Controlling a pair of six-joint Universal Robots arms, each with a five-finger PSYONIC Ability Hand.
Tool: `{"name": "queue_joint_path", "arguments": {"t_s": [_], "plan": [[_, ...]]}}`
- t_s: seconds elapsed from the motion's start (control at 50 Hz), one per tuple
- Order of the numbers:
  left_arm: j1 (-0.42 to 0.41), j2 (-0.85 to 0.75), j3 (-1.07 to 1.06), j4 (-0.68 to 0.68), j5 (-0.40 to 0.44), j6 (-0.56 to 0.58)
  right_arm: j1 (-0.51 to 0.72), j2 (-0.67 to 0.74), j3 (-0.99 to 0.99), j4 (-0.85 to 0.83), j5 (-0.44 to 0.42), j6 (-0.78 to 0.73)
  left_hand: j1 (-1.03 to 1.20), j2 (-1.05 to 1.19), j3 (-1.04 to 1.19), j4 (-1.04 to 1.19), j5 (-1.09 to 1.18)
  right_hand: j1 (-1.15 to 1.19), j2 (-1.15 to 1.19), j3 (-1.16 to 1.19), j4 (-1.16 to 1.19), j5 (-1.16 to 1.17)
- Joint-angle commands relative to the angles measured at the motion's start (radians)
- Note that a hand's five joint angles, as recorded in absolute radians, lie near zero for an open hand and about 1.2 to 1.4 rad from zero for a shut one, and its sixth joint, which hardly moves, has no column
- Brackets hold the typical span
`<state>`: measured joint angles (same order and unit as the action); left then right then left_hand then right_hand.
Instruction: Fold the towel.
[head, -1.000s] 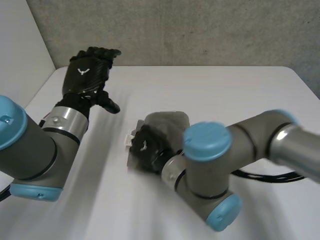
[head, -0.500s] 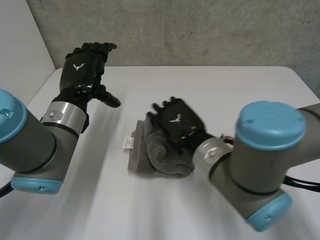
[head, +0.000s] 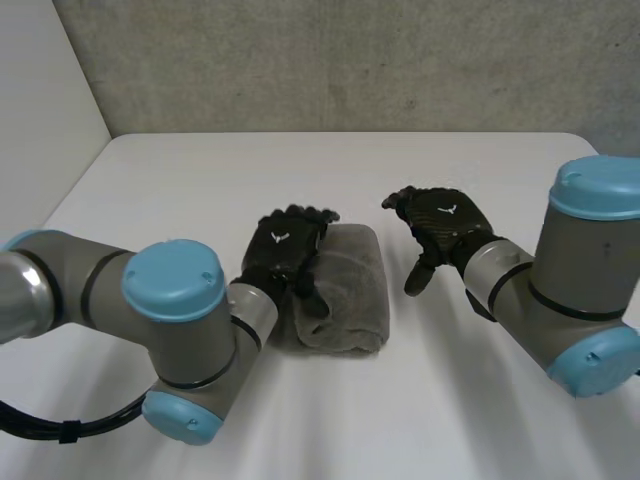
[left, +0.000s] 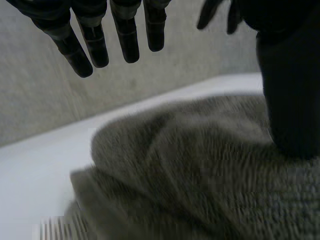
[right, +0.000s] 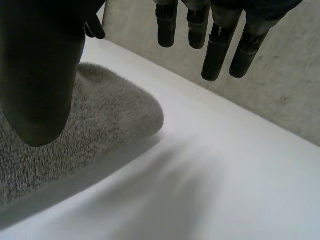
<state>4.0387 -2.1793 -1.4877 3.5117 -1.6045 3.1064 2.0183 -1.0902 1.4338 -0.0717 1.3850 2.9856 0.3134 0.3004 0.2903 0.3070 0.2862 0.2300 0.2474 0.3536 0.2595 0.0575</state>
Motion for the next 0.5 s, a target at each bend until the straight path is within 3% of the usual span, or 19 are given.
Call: {"name": "queue_joint_path", "arguments": {"t_s": [0.02,0.14,0.3,0.5], "plan": [[0.019,-0.04,0.014,-0.046,0.0,0.063,0.008,0.146,-0.108,0.062,-0.02,0.001,-0.062,-0.049,-0.039,-0.055,-0.209,-0.055,-0.073,-0.179,-0.085,-0.058],[0.077,-0.043,0.004,-0.054,0.0,0.106,0.072,0.286,-0.223,0.112,-0.031,0.0,-0.062,-0.049,-0.039,-0.055,-0.209,-0.055,-0.073,-0.179,-0.085,-0.058],[0.129,-0.042,-0.011,-0.059,0.0,0.121,0.115,0.293,-0.259,0.109,-0.031,0.007,-0.062,-0.049,-0.039,-0.055,-0.209,-0.055,-0.073,-0.179,-0.085,-0.058],[0.129,-0.03,-0.04,-0.054,0.003,0.121,0.132,0.294,-0.268,0.105,-0.021,0.015,-0.062,-0.049,-0.039,-0.055,-0.209,-0.055,-0.073,-0.179,-0.085,-0.058]]}}
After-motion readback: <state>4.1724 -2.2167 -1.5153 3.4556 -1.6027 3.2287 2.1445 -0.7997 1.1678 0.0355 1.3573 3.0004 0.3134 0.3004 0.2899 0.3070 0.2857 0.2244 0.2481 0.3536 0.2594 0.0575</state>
